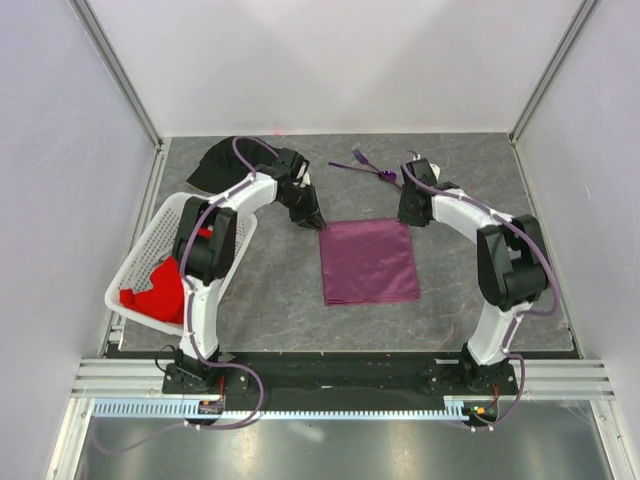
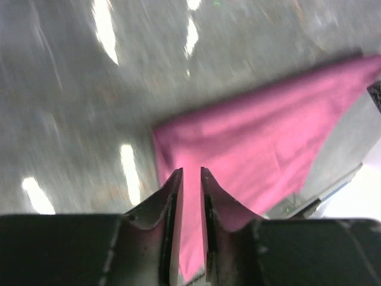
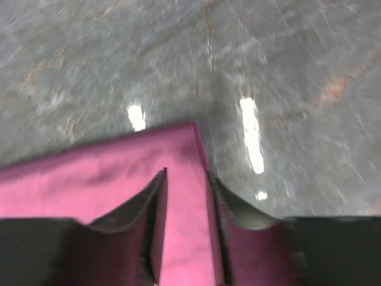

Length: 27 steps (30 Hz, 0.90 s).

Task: Fold the napkin into a case and place the utensils inside
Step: Pick up the top corner of the square-folded napkin from the center of the board.

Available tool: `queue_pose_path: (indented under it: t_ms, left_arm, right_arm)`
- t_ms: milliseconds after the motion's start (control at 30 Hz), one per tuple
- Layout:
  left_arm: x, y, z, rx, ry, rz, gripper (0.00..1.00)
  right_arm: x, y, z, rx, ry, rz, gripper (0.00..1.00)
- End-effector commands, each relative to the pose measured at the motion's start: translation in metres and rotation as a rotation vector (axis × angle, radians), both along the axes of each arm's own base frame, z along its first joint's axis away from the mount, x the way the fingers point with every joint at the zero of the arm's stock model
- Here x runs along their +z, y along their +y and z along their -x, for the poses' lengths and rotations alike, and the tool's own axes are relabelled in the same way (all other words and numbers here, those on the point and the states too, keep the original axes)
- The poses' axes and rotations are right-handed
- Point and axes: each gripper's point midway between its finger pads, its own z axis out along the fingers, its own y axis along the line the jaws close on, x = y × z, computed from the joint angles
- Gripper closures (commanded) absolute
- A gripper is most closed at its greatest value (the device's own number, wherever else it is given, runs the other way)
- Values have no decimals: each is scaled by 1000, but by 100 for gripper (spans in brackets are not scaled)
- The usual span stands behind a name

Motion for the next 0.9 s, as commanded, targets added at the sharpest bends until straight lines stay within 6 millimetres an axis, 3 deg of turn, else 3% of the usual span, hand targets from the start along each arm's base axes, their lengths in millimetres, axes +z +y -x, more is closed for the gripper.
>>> queue_pose_path:
  t_ms: [0,100,200,267,300,367,400,533,867]
  left_arm:
    - [67,-20,37,-123,-130,34,75]
    - [66,-36,72,-192,-118,34,79]
    - [58,-47,103,-239,-115,16,83]
    - [47,-48,125,-266,-91,10,85]
    - [47,-49,127,-263,-103,17,85]
    - [44,-44,139,-265,-101,16,85]
    - [44,-44,142,-267,-105,20,85]
    - [38,-40,159,-273,-100,29,85]
    - [15,-35,172,-265,-59,22,87]
  right_arm:
    - [36,3,28,44,-25,-63,54]
    - [35,9,63,122,7,-126,46]
    - [17,5,109,172,73,-145,45]
    - [22,2,123,179,60,-156,45]
    - [13,3,139,186,90,-176,45]
    - [17,2,149,174,73,-202,46]
    - [8,0,161,170,97,-204,47]
    - [-1,5,181,174,134,-255,49]
    - [-10,-1,189,140,155,-239,66]
